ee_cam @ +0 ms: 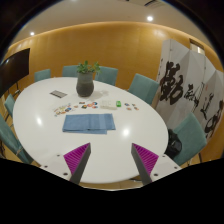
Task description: Fold towel
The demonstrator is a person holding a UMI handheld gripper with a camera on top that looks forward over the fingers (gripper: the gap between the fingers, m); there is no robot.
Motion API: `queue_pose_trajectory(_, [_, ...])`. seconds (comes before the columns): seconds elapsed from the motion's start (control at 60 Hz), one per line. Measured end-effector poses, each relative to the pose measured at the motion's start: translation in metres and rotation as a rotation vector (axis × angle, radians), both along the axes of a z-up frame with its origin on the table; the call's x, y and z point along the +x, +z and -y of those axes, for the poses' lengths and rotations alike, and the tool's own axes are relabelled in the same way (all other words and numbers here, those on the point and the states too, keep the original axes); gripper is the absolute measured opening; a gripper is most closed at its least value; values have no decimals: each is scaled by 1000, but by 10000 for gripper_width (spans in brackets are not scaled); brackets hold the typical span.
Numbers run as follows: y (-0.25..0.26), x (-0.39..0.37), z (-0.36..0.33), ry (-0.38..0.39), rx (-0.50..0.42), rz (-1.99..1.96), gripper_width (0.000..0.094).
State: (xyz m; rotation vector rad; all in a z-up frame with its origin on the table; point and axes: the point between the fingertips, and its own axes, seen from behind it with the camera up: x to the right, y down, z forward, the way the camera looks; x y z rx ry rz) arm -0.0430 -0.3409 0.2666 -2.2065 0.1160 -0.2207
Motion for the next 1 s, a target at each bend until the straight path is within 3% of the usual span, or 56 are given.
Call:
queue_pose_trajectory(0.2, [-43,-11,-11,-15,-50,-8,869])
queue_pose_trajectory(0.4, [-128,-88,-39,65,-117,-62,870])
queue_pose_trajectory(0.583, [-174,-203,-142,196,-70,-128,878])
queue_pose_trajectory(0.717, [-200,-260,-237,238,-21,-118,878])
queue_pose_trajectory(0.917, [-245,-273,-354,203,-16,-56,855])
queue_pose_trajectory(1.0, [-268,-267,-377,174,-48,-38,767])
